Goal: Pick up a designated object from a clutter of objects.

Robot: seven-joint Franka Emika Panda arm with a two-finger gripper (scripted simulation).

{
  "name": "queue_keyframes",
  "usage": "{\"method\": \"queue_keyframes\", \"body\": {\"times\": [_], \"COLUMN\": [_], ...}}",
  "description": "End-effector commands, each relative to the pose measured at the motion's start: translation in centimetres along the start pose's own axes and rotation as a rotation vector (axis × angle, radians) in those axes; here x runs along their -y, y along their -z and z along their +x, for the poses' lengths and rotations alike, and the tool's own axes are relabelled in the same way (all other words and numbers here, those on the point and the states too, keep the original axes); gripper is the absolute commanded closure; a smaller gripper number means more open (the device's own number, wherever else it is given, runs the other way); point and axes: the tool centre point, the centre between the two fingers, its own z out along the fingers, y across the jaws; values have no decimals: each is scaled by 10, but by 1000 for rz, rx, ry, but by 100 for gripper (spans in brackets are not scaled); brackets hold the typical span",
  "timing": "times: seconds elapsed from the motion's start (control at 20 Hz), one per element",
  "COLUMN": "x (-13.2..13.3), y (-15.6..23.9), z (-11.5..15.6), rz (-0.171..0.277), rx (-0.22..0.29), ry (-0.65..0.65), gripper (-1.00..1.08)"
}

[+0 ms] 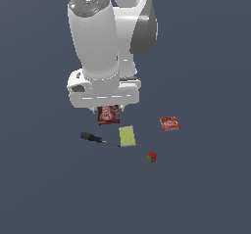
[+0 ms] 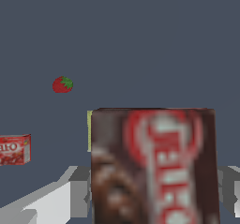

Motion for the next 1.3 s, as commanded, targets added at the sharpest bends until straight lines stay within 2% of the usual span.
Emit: {"method": "queue_keyframes", "body": {"times": [0.0, 0.65, 1.25], "x": [-16, -86, -115], "y": [25, 135, 179], "z": [1, 14, 22], "rz": [0, -1, -2], "rx": [2, 6, 8], "ry": [1, 2, 2], "gripper": [108, 108, 108]}}
